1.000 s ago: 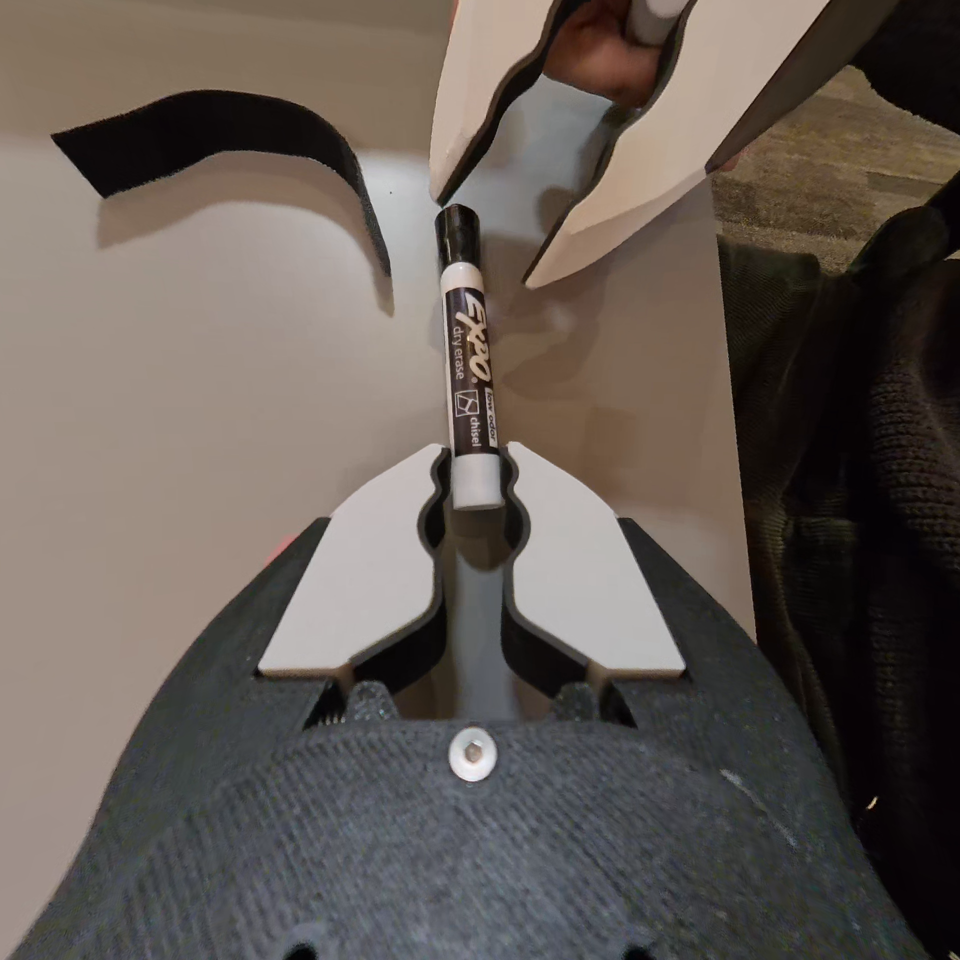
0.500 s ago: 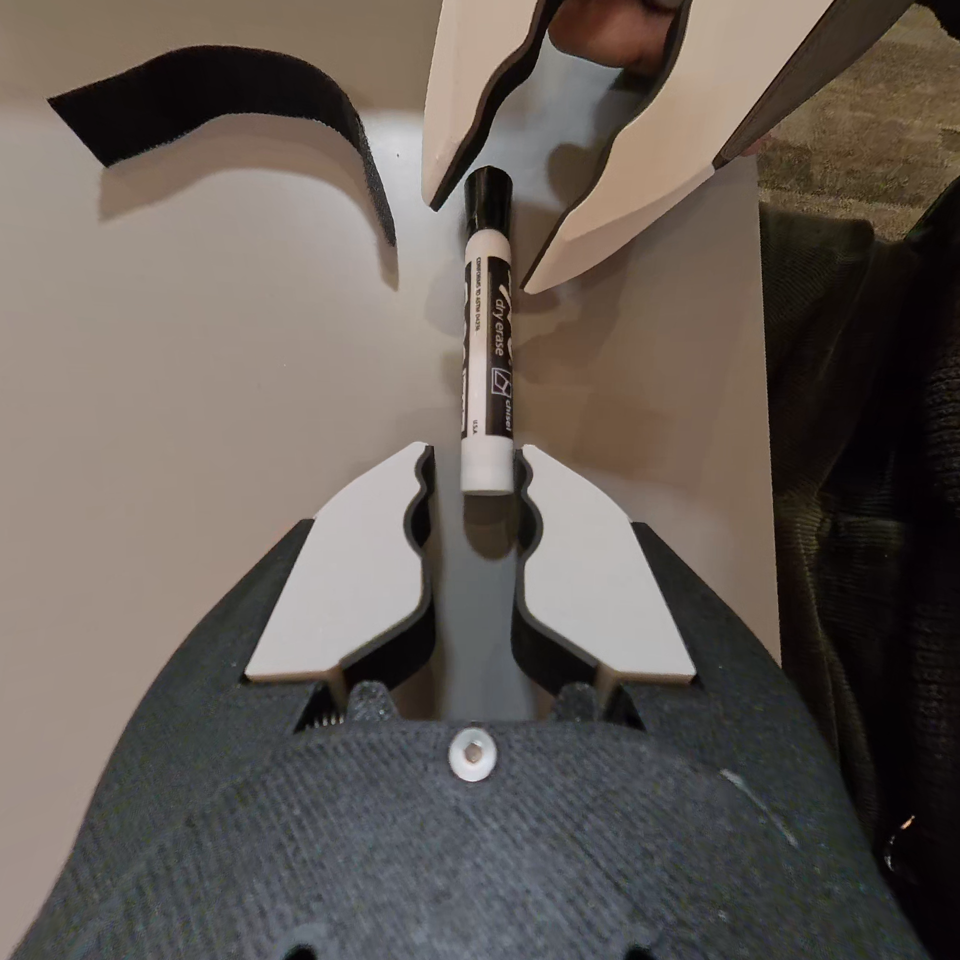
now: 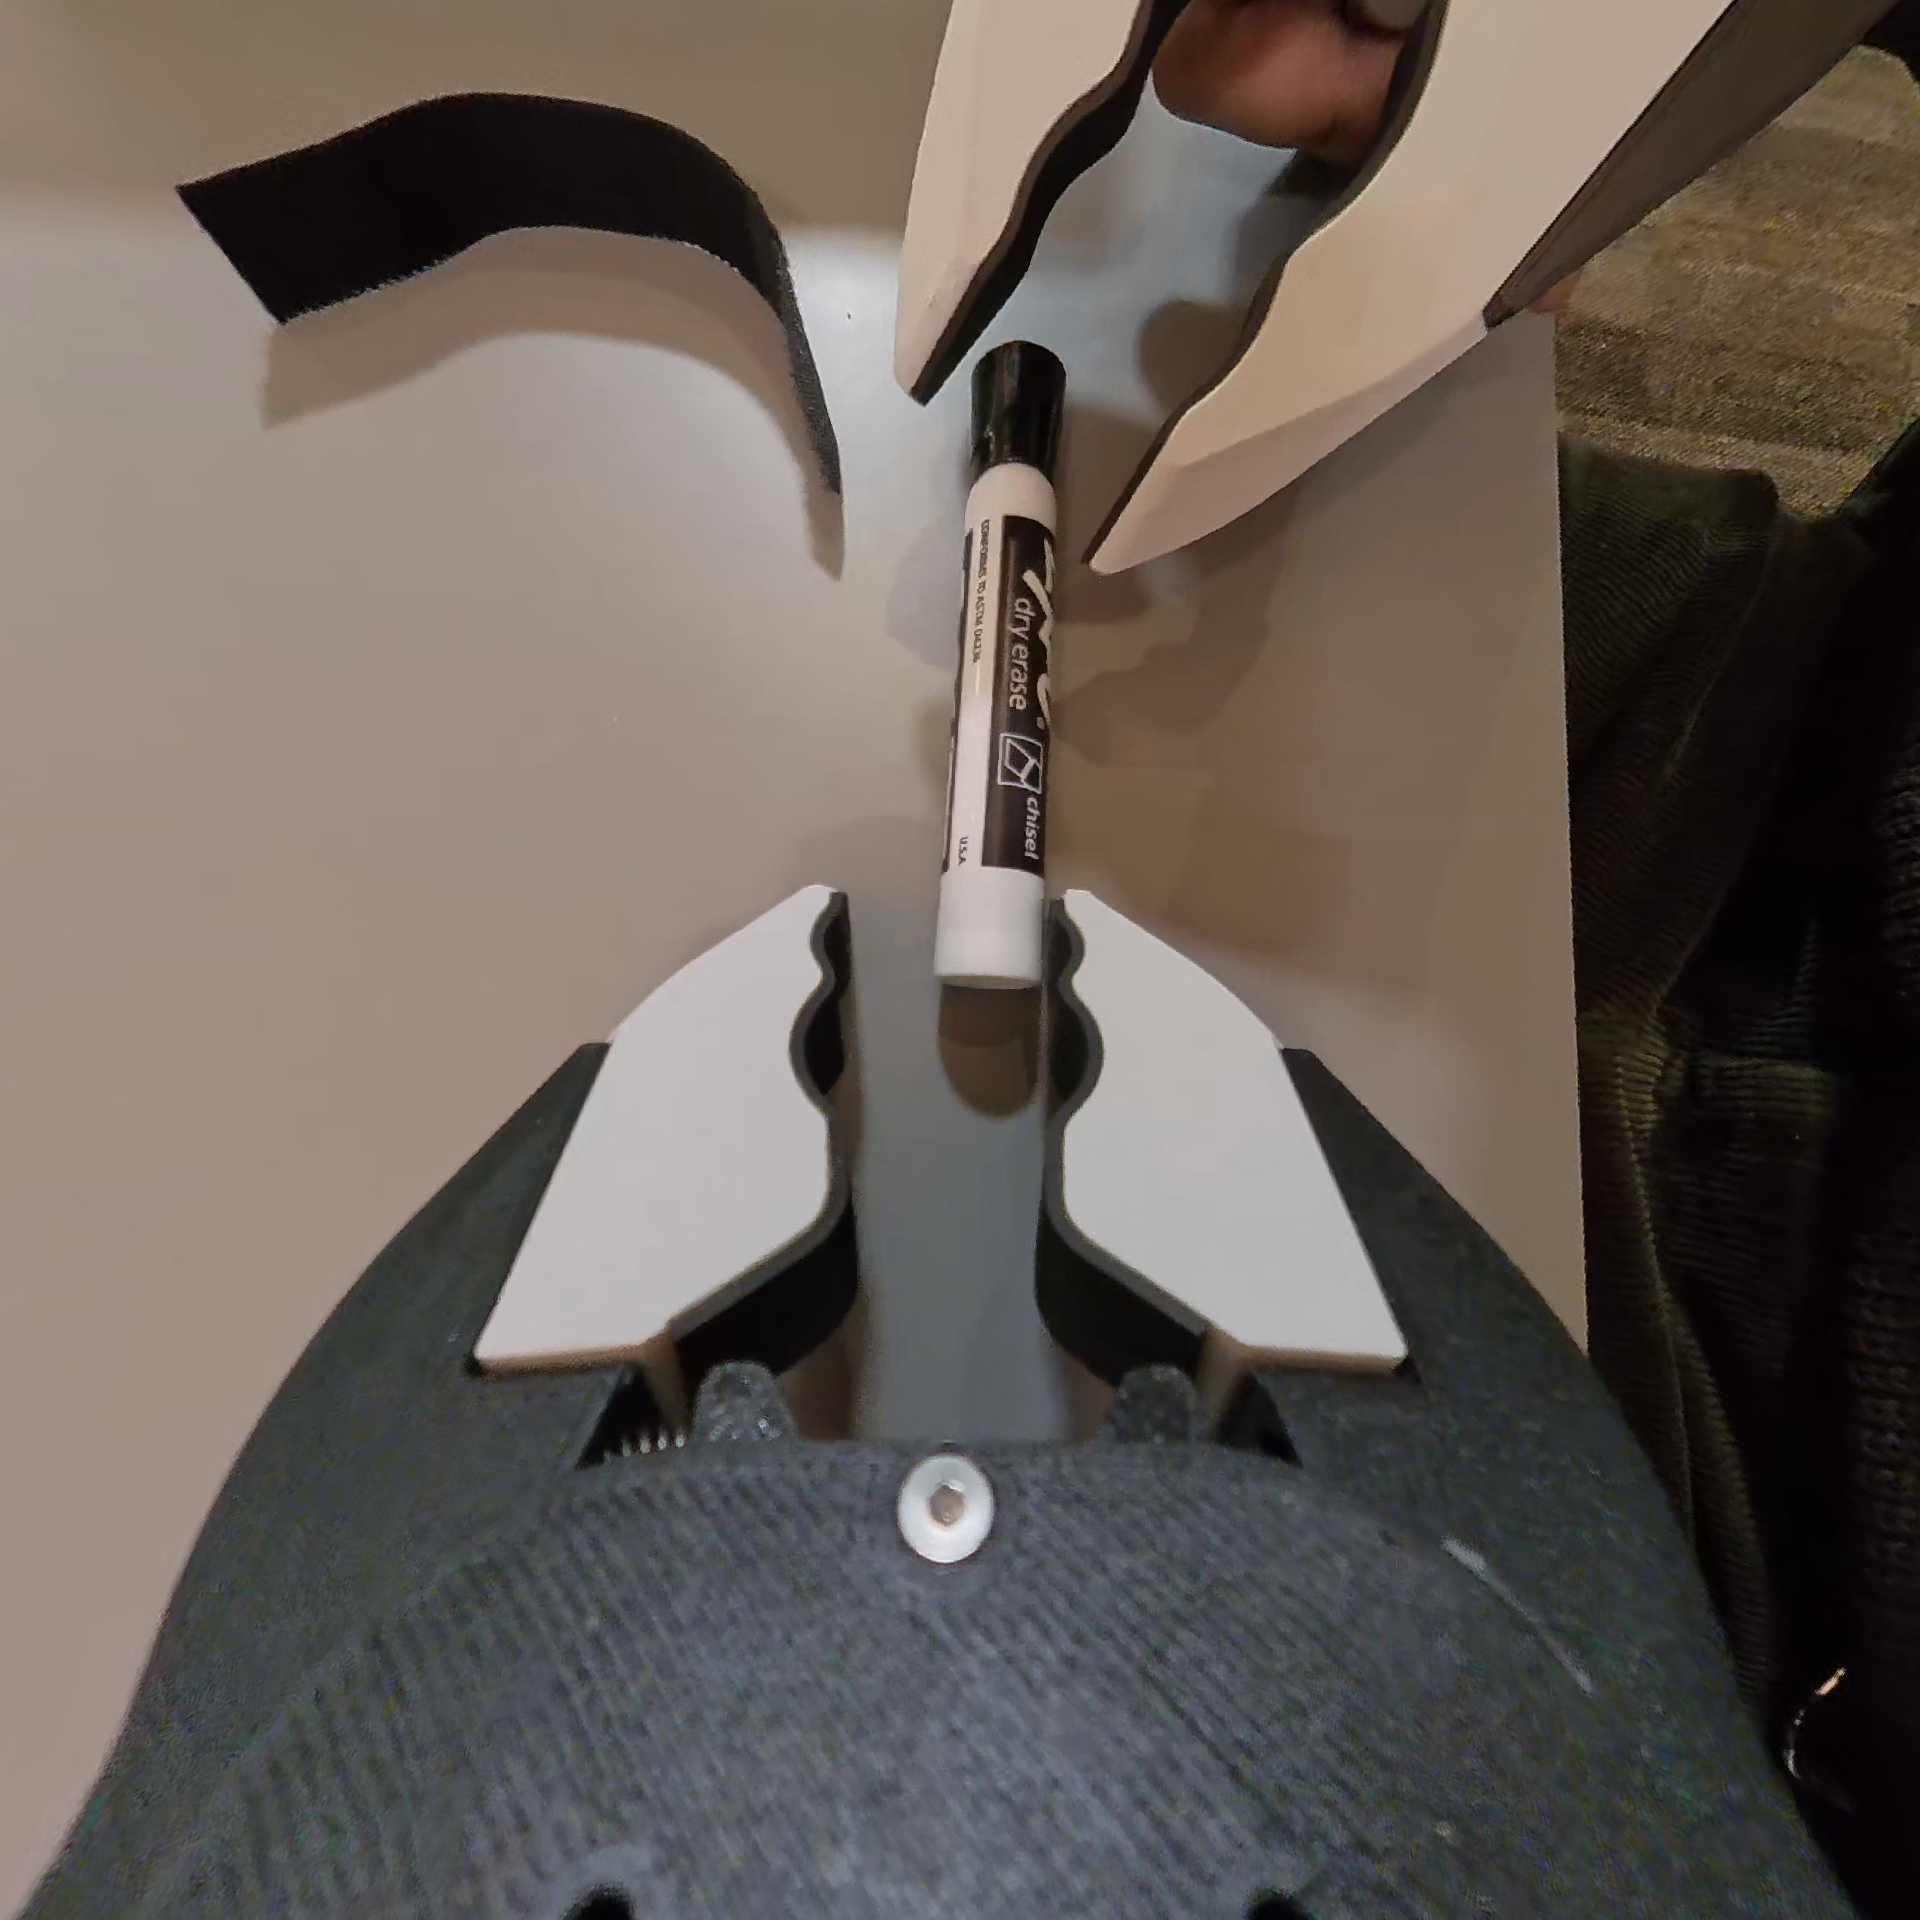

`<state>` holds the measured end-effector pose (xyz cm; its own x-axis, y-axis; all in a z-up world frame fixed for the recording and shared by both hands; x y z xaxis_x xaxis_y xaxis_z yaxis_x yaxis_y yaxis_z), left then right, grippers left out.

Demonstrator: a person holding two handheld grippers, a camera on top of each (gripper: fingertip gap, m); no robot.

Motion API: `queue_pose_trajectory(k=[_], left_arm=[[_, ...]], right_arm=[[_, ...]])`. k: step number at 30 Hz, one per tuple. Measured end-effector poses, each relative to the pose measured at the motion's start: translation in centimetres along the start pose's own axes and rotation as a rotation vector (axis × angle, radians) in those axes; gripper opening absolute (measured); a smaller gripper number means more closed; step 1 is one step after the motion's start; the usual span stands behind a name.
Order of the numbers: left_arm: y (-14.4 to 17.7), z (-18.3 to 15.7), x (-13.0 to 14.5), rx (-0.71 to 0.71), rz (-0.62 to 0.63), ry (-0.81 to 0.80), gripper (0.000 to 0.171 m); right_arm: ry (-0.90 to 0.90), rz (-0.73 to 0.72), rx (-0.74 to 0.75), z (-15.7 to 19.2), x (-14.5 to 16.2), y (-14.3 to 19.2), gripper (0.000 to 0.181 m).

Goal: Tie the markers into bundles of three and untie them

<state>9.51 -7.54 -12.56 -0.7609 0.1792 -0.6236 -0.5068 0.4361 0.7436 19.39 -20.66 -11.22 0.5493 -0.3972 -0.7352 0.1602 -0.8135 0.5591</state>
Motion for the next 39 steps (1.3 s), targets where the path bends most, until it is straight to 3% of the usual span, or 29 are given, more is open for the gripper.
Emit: queue_pose_trajectory(k=[1,11,18,21,23,26,32,39], left_arm=[[0.0,0.1,-0.1,-0.003,-0.004,0.006,0.04],[1.9,1.5,-1.6,0.042,-0.212,0.194,0.053],[3.2,4.6,-1.5,-0.162,-0.299,0.32,0.055],[4.3,6.7,-0.8,-0.45,-0.241,0.359,0.042],[5.5,7.6,-0.3,-0.67,-0.188,0.344,0.043],[6.7,7.9,-0.1,-0.872,-0.117,0.251,0.044],[7.4,8.0,0.4,-1.138,0.057,0.049,0.046],[7.5,6.9,-0.1,-1.228,0.204,-0.107,0.051]], right_arm=[[-0.003,-0.003,0.001,0.0,0.0,0.0,0.034],[-0.048,-0.056,0.017,-0.6,-0.1,0.5,0.034],[-0.056,-0.066,0.026,-0.7,-0.2,0.6,0.034],[-0.054,-0.069,0.033,-0.8,-0.2,0.6,0.034],[-0.056,-0.075,0.036,-0.9,-0.3,0.7,0.034],[-0.061,-0.089,0.049,-1.0,-0.3,0.8,0.033],[-0.045,-0.125,0.14,-1.6,-0.8,1.0,0.032],[-0.081,-0.218,0.236,-2.2,-1.8,1.6,0.027]])
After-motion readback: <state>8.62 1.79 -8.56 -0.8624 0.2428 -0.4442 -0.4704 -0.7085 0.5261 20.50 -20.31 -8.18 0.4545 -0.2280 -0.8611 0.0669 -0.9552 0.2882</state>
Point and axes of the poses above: each gripper's, where its closed fingertips meet, y back along the fingers, x out of its underside, z = x × y across the jaws, the point moved 8 cm from there along y, back along the fingers, and after that the axes turned 14 degrees about y, right-handed, at the moved point
